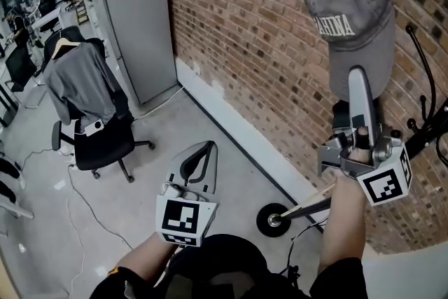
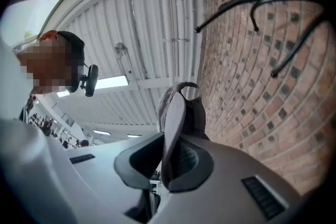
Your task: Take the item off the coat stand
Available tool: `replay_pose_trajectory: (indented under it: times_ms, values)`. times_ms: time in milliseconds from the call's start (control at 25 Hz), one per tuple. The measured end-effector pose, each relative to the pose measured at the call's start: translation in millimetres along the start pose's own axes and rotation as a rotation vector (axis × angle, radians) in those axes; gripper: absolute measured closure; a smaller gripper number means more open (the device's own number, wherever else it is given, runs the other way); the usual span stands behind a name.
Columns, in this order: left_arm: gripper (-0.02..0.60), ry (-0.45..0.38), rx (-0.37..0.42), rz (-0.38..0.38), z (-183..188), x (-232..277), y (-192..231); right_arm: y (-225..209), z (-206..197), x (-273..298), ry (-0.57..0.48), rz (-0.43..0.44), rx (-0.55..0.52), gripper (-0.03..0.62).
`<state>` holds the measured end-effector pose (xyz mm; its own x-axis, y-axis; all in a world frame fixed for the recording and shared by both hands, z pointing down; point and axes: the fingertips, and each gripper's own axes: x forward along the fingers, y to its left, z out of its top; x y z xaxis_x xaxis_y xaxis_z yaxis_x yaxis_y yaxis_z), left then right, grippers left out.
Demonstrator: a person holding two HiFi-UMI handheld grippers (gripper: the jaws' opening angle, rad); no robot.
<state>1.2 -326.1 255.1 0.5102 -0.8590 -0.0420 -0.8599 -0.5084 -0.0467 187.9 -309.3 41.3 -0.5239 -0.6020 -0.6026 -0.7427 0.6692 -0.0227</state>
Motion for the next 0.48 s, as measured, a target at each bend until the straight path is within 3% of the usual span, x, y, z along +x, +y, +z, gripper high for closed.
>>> replay_pose_trajectory:
  times_ms: [160,280,480]
  values:
    - [0.555,0.071,-0.03,0.016,-34.9,-16.8,14.5,1.8,-83.3,-24.7,0.063,-0.056,0.27,0.563]
    - [0.555,0.134,-0.049,0.017,-62.2,-29.5,20.0,0.8,-147.5,-52.3,0.129,-0.153,0.458,0.562]
    - [0.555,0.226,-0.056,0.008,-113.4,-47.2,26.6,8.3,-243.8,-114.9,0.286,-0.321,0.615,0.562]
